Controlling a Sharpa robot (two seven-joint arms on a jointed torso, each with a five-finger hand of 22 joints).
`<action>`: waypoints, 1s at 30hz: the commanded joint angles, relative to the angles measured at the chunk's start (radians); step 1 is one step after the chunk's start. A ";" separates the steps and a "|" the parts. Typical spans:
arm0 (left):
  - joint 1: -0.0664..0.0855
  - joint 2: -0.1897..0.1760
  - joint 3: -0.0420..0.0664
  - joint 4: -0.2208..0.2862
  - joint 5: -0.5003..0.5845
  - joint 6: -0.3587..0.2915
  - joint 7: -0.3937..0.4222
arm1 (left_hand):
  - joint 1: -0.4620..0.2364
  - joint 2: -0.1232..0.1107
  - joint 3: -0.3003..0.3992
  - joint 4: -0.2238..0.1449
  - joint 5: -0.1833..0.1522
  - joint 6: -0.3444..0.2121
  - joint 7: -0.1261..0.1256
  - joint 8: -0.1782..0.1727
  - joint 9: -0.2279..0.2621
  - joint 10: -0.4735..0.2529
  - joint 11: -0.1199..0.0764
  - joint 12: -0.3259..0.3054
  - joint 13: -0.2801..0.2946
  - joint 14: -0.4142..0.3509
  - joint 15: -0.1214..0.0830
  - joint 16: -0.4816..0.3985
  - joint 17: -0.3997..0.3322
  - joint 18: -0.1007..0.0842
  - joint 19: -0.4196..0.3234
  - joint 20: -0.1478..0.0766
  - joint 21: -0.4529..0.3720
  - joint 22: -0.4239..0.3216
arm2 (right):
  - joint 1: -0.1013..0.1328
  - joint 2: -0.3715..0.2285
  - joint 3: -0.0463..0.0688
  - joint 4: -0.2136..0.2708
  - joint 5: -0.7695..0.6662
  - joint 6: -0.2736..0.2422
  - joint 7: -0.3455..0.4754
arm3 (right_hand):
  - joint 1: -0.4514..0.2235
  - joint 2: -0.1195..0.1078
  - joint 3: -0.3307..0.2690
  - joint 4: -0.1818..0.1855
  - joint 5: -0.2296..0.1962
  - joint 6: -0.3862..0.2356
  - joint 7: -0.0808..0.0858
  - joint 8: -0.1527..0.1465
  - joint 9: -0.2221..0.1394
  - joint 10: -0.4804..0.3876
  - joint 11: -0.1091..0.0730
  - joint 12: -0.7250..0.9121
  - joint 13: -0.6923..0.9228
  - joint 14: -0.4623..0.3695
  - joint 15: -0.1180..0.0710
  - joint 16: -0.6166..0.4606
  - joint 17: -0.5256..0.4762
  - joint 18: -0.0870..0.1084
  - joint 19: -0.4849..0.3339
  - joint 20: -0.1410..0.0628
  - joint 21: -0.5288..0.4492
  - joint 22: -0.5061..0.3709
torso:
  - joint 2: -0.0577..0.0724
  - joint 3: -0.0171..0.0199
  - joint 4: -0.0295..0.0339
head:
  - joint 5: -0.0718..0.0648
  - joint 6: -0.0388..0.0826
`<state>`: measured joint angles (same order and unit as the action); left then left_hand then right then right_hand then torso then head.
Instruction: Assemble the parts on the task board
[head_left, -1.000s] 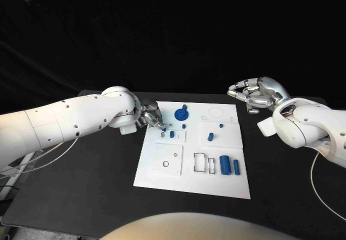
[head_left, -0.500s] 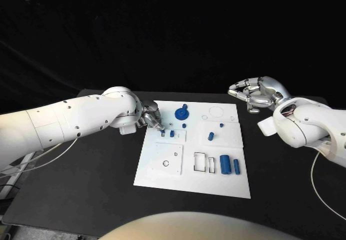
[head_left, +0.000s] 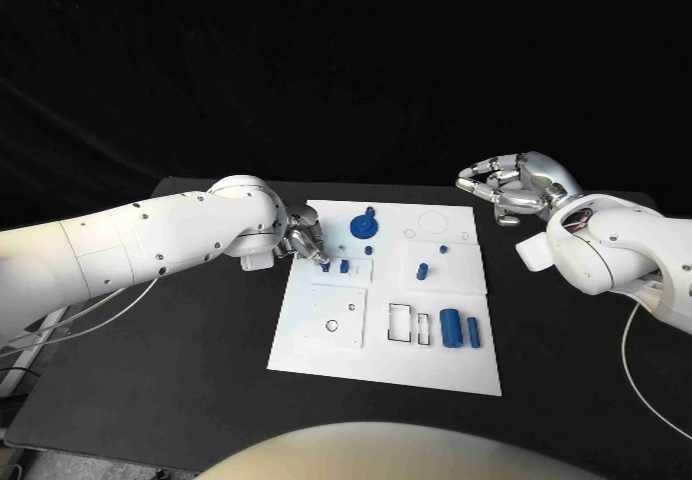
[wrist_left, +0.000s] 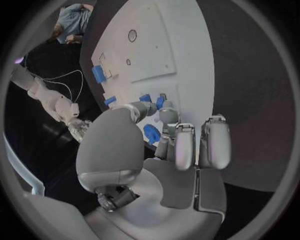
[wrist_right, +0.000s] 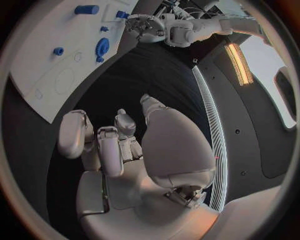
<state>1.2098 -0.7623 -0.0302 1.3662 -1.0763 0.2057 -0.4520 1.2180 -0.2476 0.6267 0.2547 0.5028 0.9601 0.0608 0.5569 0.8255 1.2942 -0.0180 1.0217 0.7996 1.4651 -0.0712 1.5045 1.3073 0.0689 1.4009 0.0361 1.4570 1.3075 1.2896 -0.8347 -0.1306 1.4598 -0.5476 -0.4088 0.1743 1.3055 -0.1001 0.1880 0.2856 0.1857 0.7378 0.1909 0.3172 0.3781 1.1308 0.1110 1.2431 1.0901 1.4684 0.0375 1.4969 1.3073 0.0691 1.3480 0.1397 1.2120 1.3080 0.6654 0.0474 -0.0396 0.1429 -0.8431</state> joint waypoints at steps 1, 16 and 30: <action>-0.002 0.003 0.000 -0.001 -0.007 0.018 -0.002 | 0.003 -0.005 0.226 -0.235 0.006 0.007 0.000 -0.005 0.001 0.006 -0.001 0.004 0.001 0.073 -0.007 0.007 0.124 -0.011 0.005 -0.001 0.004 0.015 | -0.001 0.000 0.000 0.000 0.000 0.010 0.010 | -0.008 -0.001 -0.007 0.001 0.003 -0.006 0.002 0.004 -0.001 -0.003 -0.001 0.000 -0.001 0.045 -0.003 -0.005 0.069 0.019 -0.006 -0.001 -0.003 0.026 | -0.001 0.0007 -0.0004 | -0.001 -0.002; -0.003 0.003 -0.001 -0.005 -0.013 0.033 -0.009 | 0.002 -0.005 0.226 -0.235 0.010 0.008 0.000 -0.005 0.001 0.006 -0.001 0.004 0.001 0.073 -0.007 0.007 0.124 -0.011 0.005 -0.001 0.004 0.015 | -0.002 0.001 0.000 -0.001 0.000 0.010 0.010 | -0.008 -0.001 -0.007 0.001 0.003 -0.006 0.002 0.004 -0.001 -0.003 -0.001 0.000 -0.001 0.045 -0.003 -0.005 0.069 0.019 -0.006 -0.001 -0.003 0.026 | -0.002 0.0007 -0.0004 | -0.001 -0.003; -0.003 0.003 -0.001 -0.006 -0.019 0.043 -0.010 | 0.002 -0.006 0.226 -0.236 0.011 0.008 0.000 -0.005 0.001 0.006 -0.001 0.002 -0.001 0.073 -0.007 0.007 0.124 -0.011 0.005 -0.001 0.004 0.015 | -0.002 0.001 0.000 -0.002 0.000 0.011 0.010 | -0.008 -0.001 -0.007 0.001 0.003 -0.006 0.002 0.004 -0.001 -0.003 -0.001 0.000 -0.001 0.045 -0.003 -0.005 0.069 0.019 -0.006 -0.001 -0.003 0.026 | -0.001 0.0003 0.0000 | -0.002 -0.004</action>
<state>1.2078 -0.7607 -0.0307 1.3604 -1.0866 0.2271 -0.4576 1.2096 -0.2559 0.6609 0.2149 0.5086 0.9606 0.0602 0.5459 0.8249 1.2941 -0.0174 1.0216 0.7993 1.4651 -0.0711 1.5045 1.3073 0.0688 1.4008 0.0361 1.4570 1.3073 1.2880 -0.8345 -0.1306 1.4578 -0.5465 -0.4088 0.1752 1.3055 -0.1002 0.1880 0.2856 0.1856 0.7378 0.1909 0.3171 0.3782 1.1308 0.1110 1.2431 1.0900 1.4684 0.0376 1.4969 1.3080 0.0691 1.3480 0.1397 1.2121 1.3075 0.6645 0.0476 -0.0396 0.1409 -0.8470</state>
